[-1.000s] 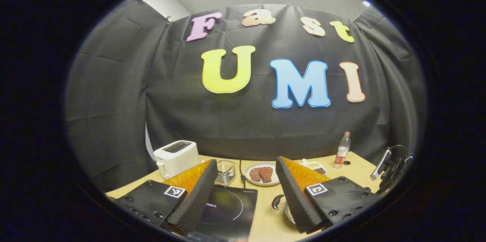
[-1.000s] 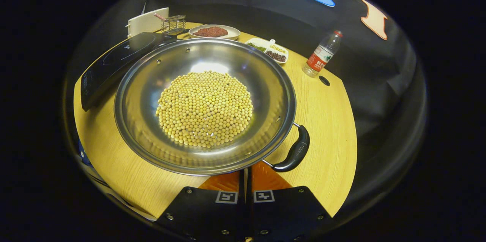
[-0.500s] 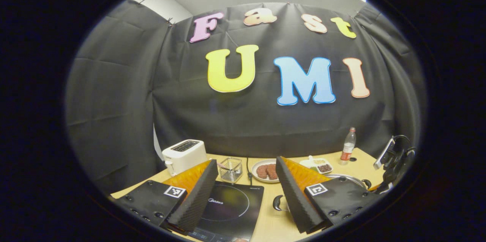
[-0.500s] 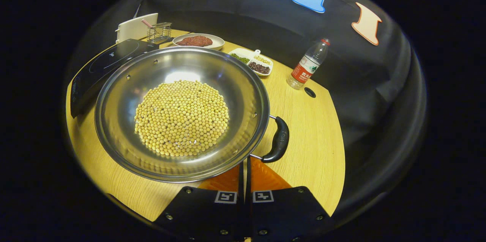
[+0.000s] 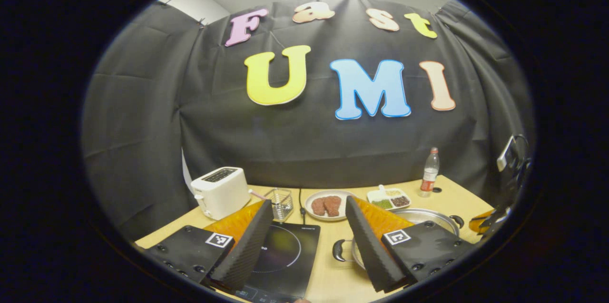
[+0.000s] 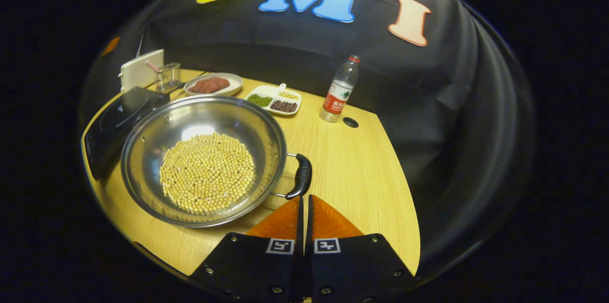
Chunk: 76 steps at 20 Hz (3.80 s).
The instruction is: First push the handle of the pot to place it horizontally, then grasp the pot with both hands and set it on the induction cooktop.
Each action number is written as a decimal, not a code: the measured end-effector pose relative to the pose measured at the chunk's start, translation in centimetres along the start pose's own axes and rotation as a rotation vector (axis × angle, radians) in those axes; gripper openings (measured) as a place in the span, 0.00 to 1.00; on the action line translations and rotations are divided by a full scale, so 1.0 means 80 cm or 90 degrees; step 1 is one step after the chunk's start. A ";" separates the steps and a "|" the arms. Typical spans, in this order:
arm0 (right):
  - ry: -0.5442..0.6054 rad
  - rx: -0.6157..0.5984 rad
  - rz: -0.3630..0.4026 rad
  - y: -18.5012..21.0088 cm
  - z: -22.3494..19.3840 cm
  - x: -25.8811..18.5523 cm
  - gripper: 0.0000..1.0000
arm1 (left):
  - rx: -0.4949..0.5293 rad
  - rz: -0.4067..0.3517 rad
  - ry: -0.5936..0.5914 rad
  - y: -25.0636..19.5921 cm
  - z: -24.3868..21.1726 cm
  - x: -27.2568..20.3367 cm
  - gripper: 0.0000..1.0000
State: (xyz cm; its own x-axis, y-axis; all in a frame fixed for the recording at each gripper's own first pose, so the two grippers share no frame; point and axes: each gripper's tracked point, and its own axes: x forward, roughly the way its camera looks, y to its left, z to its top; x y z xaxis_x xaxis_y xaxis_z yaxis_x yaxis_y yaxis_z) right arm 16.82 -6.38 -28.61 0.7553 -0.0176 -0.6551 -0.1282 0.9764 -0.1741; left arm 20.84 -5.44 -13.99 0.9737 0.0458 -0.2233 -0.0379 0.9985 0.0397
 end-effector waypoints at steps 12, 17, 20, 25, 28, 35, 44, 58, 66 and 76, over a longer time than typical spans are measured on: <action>-0.069 0.127 0.020 -0.002 0.047 -0.016 0.98 | 0.009 -0.079 0.109 -0.057 -0.087 0.073 1.00; -0.056 0.124 0.040 0.013 0.047 -0.005 0.98 | 0.005 -0.096 0.179 -0.069 -0.143 0.094 0.99; -0.045 0.118 0.042 0.016 0.044 0.004 0.98 | 0.017 -0.102 0.212 -0.075 -0.169 0.104 1.00; -0.028 0.118 0.041 0.020 0.039 0.024 0.98 | 0.011 -0.111 0.268 -0.089 -0.212 0.120 1.00; -0.016 0.124 0.044 0.024 0.035 0.037 0.98 | 0.004 -0.107 0.286 -0.093 -0.225 0.132 1.00; 0.009 0.131 0.058 0.041 0.022 0.070 0.98 | -0.012 -0.104 0.327 -0.100 -0.257 0.145 1.00; 0.030 0.140 0.048 0.043 0.004 0.095 0.92 | -0.015 -0.087 0.333 -0.107 -0.265 0.152 0.89; 0.028 0.144 0.031 0.043 -0.001 0.090 0.52 | -0.008 -0.080 0.303 -0.110 -0.257 0.153 0.67; 0.003 0.141 0.029 0.026 0.020 0.058 0.51 | -0.011 -0.070 0.281 -0.117 -0.220 0.128 0.71; -0.016 0.126 0.025 0.060 0.051 0.011 0.51 | -0.019 -0.060 0.261 -0.068 -0.183 0.105 0.71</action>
State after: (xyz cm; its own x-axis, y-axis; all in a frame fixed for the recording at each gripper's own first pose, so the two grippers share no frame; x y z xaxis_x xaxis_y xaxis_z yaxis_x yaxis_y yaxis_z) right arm 19.48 -0.85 -27.05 0.7680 0.0241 -0.6400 -0.0306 0.9995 0.0010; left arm 25.93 -10.01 -30.36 0.8032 -0.0441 -0.5941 0.0351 0.9990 -0.0267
